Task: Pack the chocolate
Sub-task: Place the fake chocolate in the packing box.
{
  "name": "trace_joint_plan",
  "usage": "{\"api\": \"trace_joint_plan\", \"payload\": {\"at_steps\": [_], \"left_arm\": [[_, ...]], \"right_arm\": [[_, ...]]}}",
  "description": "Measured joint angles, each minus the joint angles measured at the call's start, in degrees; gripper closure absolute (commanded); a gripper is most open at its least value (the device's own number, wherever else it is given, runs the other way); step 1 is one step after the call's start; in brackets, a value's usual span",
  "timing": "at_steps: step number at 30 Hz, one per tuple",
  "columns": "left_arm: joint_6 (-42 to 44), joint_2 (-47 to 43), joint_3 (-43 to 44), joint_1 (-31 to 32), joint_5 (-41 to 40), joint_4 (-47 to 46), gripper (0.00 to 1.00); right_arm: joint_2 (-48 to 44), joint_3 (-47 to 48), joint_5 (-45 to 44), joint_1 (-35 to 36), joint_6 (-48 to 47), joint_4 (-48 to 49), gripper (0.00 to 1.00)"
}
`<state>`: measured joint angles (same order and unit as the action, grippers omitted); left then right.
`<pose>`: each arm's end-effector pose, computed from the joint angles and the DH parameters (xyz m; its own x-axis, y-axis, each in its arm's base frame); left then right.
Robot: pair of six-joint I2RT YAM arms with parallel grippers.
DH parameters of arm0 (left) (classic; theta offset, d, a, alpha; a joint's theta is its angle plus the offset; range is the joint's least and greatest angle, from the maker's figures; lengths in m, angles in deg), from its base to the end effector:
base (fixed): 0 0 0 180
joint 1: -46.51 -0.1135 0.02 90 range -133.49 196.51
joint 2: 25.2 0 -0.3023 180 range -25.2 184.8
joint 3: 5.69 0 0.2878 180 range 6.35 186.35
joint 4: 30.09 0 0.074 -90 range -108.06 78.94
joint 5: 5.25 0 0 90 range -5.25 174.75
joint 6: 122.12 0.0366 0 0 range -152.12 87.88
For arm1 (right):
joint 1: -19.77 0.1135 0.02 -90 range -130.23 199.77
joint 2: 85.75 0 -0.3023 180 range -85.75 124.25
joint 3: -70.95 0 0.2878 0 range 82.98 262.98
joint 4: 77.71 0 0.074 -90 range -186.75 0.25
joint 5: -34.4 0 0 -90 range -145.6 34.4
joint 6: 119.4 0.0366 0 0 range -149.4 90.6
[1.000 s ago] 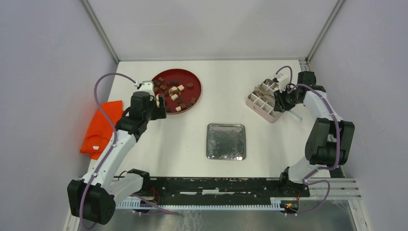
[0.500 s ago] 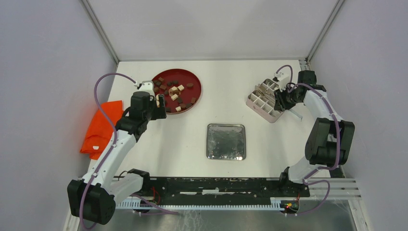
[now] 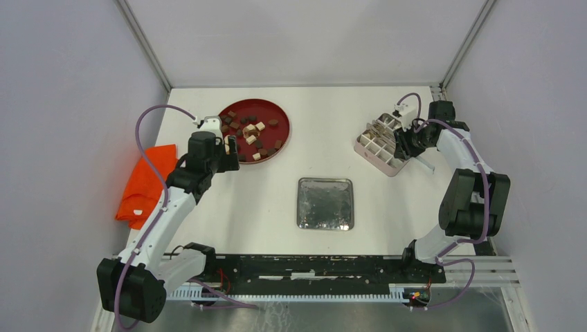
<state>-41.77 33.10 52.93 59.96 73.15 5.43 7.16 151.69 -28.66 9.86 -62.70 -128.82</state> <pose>0.2339 -0.0484 0.3090 -0.5641 -0.0339 -0.8250 -0.0269 0.9994 -0.0227 0.3620 -0.0464 0.2595 -0.7095 -0.3729 -0.5980 -0.5226 0.8477 0.0914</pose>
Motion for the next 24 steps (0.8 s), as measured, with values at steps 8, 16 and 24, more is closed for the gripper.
{"api": "trace_joint_plan", "payload": {"at_steps": [8, 16, 24], "left_arm": [[0.0, 0.0, 0.0, 0.0, 0.0, 0.0, 0.13], [0.0, 0.0, 0.0, 0.0, 0.1, -0.1, 0.13], [-5.8, 0.0, 0.0, -0.2, 7.6, -1.3, 0.14]], "right_arm": [[0.0, 0.9, 0.0, 0.0, 0.0, 0.0, 0.59], [-1.2, 4.3, 2.2, 0.5, 0.0, -2.6, 0.61], [-6.6, 4.5, 6.7, 8.4, 0.8, -3.0, 0.61]]}}
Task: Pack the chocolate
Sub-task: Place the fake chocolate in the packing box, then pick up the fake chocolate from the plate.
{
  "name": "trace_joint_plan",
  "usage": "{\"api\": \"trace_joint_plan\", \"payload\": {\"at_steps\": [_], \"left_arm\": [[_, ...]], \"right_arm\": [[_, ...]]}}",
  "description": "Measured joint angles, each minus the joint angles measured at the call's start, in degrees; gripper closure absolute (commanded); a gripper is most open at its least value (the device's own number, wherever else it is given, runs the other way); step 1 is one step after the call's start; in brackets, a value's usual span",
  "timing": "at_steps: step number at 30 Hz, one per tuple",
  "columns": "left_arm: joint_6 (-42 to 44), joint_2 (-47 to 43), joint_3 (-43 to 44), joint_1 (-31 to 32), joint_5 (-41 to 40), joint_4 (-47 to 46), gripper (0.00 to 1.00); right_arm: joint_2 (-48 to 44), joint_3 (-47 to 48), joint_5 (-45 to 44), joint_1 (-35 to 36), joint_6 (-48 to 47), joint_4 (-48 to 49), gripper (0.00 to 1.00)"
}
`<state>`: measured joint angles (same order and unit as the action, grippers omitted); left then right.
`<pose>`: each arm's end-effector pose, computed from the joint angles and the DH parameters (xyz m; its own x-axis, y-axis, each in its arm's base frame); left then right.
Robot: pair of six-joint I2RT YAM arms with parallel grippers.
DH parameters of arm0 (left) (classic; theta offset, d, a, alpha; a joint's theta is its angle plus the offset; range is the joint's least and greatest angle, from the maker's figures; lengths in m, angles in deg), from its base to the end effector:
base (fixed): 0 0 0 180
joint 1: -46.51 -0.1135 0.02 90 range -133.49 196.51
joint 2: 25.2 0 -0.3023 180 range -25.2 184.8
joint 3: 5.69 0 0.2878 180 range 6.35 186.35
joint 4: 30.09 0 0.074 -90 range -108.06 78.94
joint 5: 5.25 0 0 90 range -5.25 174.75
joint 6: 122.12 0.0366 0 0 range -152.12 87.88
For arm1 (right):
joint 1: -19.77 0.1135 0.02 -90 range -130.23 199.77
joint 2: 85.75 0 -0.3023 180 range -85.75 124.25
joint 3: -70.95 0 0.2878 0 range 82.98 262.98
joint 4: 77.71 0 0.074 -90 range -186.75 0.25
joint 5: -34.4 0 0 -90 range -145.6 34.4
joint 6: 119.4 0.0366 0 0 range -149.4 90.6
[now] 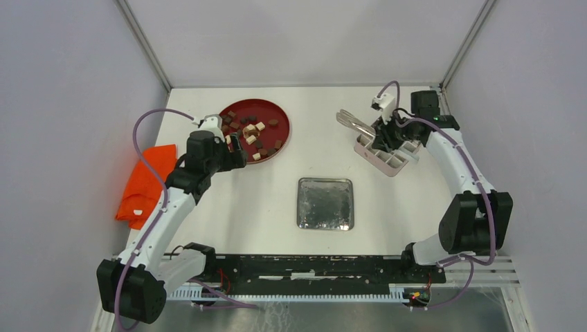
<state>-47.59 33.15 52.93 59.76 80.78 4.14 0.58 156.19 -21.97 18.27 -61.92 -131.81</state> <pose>0.2350 -0.0527 0.3105 -0.5701 -0.1391 -0.8097 0.0215 0.9827 -0.1840 0.3484 0.0112 0.3239 -0.5339 -0.4338 -0.7258 -0.6894 0.7204 0.0765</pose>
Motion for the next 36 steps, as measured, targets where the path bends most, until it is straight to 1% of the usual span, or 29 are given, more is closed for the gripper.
{"api": "trace_joint_plan", "payload": {"at_steps": [3, 6, 8, 13, 16, 20, 24, 30, 32, 36], "left_arm": [[-5.8, -1.0, -0.5, 0.0, 4.2, -2.4, 0.14], [-10.9, -2.3, -1.1, -0.1, 5.7, -4.3, 0.14], [-13.2, -1.5, -1.0, -0.8, 6.2, -4.9, 0.15], [-17.7, 6.2, -0.1, -7.4, 9.1, -5.7, 0.17], [-19.5, 10.8, 0.6, -10.8, 10.6, -5.9, 0.21], [-19.8, 16.6, 4.4, -12.7, 11.5, -4.5, 0.25], [-18.3, 17.7, 7.6, -12.7, 11.8, -2.4, 0.26], [-12.8, 13.6, 7.9, -12.7, 11.5, 1.3, 0.24], [-10.5, 11.8, 7.9, -12.7, 10.8, 2.7, 0.19], [-6.7, 9.6, 7.6, -12.7, 9.3, 4.3, 0.06]], "right_arm": [[-1.6, 0.0, 1.6, 5.6, 0.6, 0.3, 0.61], [-2.7, 0.0, 3.3, 10.3, 1.2, 1.0, 0.61], [-3.3, -0.2, 4.2, 12.4, 1.5, 1.6, 0.61], [-4.2, -1.4, 5.3, 15.5, 2.7, 3.3, 0.61], [-4.2, -1.4, 5.2, 17.5, 3.7, 4.9, 0.61], [-2.4, -0.4, 4.3, 20.5, 4.9, 6.8, 0.61], [4.4, 4.2, 1.7, 24.8, 5.9, 8.5, 0.61], [17.2, 14.1, -5.1, 30.3, 6.9, 10.2, 0.61], [21.0, 17.6, -6.8, 31.6, 7.2, 10.2, 0.61], [29.5, 27.6, -10.0, 33.7, 7.7, 9.3, 0.61]]}}
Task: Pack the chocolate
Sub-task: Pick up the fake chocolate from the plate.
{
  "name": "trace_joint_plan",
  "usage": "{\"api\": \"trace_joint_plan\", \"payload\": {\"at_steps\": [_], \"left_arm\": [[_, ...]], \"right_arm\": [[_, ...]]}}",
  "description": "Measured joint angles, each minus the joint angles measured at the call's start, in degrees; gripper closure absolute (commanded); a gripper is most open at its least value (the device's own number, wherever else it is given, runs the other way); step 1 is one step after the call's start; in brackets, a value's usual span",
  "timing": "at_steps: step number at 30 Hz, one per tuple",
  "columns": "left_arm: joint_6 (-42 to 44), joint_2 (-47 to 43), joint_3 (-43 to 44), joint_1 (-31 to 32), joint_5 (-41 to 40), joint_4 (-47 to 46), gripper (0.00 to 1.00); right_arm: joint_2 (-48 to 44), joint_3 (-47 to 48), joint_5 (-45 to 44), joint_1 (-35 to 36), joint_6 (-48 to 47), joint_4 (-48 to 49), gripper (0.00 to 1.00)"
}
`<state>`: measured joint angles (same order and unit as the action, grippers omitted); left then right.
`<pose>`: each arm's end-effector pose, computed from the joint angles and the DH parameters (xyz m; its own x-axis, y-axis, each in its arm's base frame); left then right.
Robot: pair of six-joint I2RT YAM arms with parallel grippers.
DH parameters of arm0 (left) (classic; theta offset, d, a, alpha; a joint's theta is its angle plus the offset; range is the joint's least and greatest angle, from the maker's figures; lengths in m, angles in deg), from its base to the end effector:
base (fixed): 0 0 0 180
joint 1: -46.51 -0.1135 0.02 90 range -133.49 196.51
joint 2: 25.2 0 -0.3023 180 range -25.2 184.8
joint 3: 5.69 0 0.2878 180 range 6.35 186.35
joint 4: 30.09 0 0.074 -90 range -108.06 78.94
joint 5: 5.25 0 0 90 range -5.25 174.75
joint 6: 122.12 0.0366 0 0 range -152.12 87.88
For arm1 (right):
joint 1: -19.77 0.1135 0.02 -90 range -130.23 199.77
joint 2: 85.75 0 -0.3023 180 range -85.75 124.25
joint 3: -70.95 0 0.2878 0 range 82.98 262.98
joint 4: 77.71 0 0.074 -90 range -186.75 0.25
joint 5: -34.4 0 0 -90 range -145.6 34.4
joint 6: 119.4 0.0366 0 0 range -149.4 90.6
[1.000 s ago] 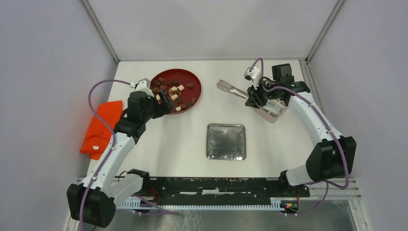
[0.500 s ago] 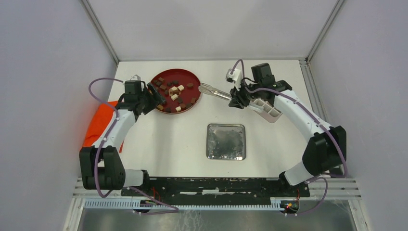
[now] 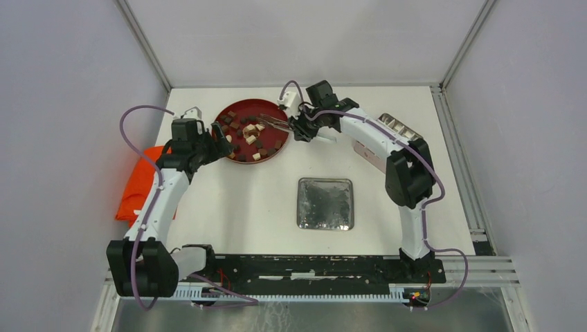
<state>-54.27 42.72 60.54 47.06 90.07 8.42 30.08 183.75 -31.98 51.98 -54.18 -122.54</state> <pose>0.2784 -0.0061 0.3139 -0.6281 -0.3694 -0.6849 -0.1689 0.9239 -0.3434 0.4248 0.2849 0.2906 -0.2696 -0.6237 -0.7337 -0.9129 0.4081 -0.0115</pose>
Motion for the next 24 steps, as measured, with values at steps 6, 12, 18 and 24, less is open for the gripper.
{"api": "trace_joint_plan", "payload": {"at_steps": [6, 12, 18, 24], "left_arm": [[2.2, -3.1, -3.5, 0.0, -2.9, 0.5, 0.01], [4.1, -3.2, -5.5, 0.0, -6.2, 0.5, 0.02], [4.7, -3.2, -5.9, 0.0, -6.8, 0.7, 0.02], [5.5, -3.2, -5.9, 0.0, -6.8, 0.6, 0.03]], "right_arm": [[6.3, 6.0, -3.9, 1.2, 1.7, -0.2, 0.6], [11.8, 10.2, -6.6, 1.2, 3.5, -1.1, 0.6], [13.9, 10.7, -8.0, 1.3, 4.7, -1.3, 0.56], [14.4, 10.9, -8.0, 1.6, 5.7, -1.3, 0.54]]}}
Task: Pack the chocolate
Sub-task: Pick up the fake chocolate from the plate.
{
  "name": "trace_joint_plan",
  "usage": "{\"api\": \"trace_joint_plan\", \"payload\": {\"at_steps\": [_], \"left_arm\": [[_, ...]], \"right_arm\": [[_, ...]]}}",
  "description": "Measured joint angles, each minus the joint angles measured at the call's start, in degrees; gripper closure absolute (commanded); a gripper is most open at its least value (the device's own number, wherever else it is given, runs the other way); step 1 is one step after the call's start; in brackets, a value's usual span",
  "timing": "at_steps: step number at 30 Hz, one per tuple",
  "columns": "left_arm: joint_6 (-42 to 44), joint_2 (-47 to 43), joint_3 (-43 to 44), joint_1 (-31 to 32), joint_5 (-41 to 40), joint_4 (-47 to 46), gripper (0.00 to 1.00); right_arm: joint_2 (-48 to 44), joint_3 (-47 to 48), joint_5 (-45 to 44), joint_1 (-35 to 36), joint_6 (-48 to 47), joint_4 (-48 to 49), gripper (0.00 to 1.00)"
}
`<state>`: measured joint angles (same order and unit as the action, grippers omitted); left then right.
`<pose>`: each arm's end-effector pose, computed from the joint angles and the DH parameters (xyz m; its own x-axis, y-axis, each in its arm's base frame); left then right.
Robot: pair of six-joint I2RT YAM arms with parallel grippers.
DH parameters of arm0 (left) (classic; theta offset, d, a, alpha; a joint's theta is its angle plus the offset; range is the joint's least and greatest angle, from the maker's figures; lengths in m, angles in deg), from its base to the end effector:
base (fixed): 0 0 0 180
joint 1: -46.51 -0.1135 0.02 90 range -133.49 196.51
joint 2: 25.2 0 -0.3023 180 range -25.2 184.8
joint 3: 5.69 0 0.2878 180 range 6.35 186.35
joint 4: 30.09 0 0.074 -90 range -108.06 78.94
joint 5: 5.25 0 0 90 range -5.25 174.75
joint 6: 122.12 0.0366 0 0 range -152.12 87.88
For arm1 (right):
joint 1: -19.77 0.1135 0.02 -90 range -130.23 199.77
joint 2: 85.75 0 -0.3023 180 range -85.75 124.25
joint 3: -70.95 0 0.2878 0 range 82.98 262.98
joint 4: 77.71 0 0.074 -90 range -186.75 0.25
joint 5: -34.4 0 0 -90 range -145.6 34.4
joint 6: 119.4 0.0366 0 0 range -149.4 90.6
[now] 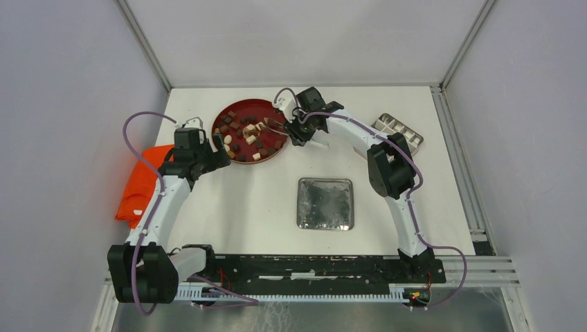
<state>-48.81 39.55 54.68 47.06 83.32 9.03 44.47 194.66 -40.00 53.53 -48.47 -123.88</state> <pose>0.2582 -0.0016 0.2888 -0.6569 -0.2808 -0.6997 -0.2058 0.9596 -0.1919 0.4662 0.3235 0.2248 -0.4057 -0.6497 -0.6429 -0.8500 0.5268 0.0040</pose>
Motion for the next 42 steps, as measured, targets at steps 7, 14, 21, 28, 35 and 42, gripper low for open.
{"api": "trace_joint_plan", "payload": {"at_steps": [7, 14, 21, 28, 35, 42], "left_arm": [[0.5, 0.0, 0.0, 0.0, 0.0, -0.2, 0.03], [0.5, 0.0, -0.3, 0.0, 0.0, -0.2, 0.03], [0.5, 0.0, -0.4, 0.0, 0.0, -0.2, 0.03], [0.5, 0.0, -0.4, 0.0, 0.0, -0.2, 0.03], [0.5, 0.0, -0.4, 0.0, 0.0, -0.2, 0.04], [0.5, 0.0, -0.4, 0.0, 0.0, -0.2, 0.04]], "right_arm": [[1.0, 1.0, 0.3, 0.2, 0.6, -0.1, 0.54], [2.8, 2.2, 0.3, 0.8, 1.2, 0.0, 0.54], [4.1, 3.5, -0.3, 1.1, 1.6, 0.0, 0.53], [4.4, 4.2, -1.5, 1.2, 1.9, 0.3, 0.53], [5.0, 4.7, -1.5, 1.5, 2.3, 0.4, 0.53], [6.2, 5.9, -2.1, 2.3, 2.5, 0.5, 0.54]]}}
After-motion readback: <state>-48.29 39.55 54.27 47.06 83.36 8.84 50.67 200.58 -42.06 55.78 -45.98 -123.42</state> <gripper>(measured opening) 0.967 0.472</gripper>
